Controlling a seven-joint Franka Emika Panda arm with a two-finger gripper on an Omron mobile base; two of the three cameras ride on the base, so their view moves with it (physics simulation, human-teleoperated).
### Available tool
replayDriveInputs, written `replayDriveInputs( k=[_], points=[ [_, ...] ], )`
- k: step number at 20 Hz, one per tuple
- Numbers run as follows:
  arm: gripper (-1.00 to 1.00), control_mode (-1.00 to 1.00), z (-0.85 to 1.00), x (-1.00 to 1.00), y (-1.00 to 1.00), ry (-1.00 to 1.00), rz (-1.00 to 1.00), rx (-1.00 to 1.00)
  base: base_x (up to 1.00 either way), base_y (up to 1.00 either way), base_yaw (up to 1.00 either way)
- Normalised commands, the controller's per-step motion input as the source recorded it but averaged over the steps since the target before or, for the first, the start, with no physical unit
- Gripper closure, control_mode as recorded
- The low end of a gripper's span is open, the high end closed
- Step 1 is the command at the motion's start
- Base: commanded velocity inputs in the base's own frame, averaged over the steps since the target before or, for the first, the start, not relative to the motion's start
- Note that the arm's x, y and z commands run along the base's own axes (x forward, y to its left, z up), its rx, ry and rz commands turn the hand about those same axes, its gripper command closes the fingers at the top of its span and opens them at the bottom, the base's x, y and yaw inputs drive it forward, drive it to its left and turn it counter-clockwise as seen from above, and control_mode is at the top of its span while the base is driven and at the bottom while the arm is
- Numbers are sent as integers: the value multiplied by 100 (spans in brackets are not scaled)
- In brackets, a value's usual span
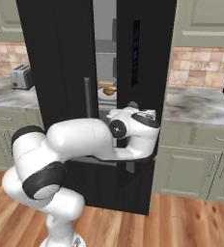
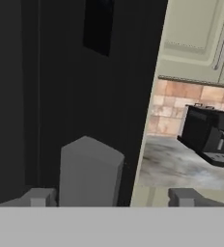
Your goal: Retrieve the chicken drumstick from the fridge and place it on the saucepan with marinade on the stove.
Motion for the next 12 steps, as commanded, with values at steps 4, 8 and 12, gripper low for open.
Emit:
replayDriveInputs(
  k=[4, 8, 12],
  points=[
    [-100, -100, 21, -79, 0, 0, 0, 0, 0, 0, 0],
    [-100, -100, 24, -52, 36, 0, -12, 0, 0, 0, 0],
    [-100, -100, 15, -13, 67, 0, -24, 0, 0, 0, 0]
  ],
)
